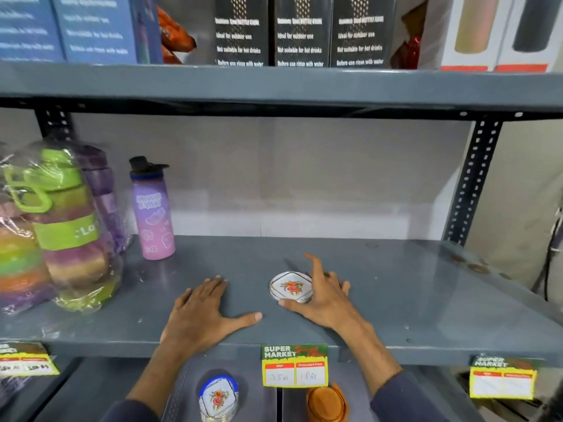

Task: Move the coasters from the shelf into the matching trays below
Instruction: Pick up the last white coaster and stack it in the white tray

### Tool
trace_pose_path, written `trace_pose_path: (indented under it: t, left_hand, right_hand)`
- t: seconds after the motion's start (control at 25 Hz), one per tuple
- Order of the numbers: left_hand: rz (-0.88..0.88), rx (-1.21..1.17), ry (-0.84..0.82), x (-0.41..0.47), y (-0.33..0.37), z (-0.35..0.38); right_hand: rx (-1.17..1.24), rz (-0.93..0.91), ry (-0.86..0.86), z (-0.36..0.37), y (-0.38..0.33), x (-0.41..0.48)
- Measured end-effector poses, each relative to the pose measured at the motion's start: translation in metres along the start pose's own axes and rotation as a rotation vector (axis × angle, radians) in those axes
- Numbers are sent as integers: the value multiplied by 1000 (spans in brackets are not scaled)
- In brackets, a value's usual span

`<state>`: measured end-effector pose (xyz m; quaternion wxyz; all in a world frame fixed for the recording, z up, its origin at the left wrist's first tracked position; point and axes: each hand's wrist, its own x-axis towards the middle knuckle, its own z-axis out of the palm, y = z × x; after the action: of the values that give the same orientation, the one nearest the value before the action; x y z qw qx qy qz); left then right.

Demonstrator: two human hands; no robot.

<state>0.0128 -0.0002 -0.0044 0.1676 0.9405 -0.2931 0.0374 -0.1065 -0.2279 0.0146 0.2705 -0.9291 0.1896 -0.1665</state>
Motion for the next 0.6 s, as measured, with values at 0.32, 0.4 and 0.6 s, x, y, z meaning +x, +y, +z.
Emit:
trace_pose_path:
  t: [0.32,0.4,0.6]
  left_hand:
    - [-16,4,-5,-1,2,0]
    - [-16,8,-7,-1,2,0]
    - [-9,12,-11,-2,2,-1]
  right_hand:
    - [183,-216,346,-23,-20,-31]
    - [231,-285,458,-38,-37,-47]
    - [289,-467,628,-79,-83,-90]
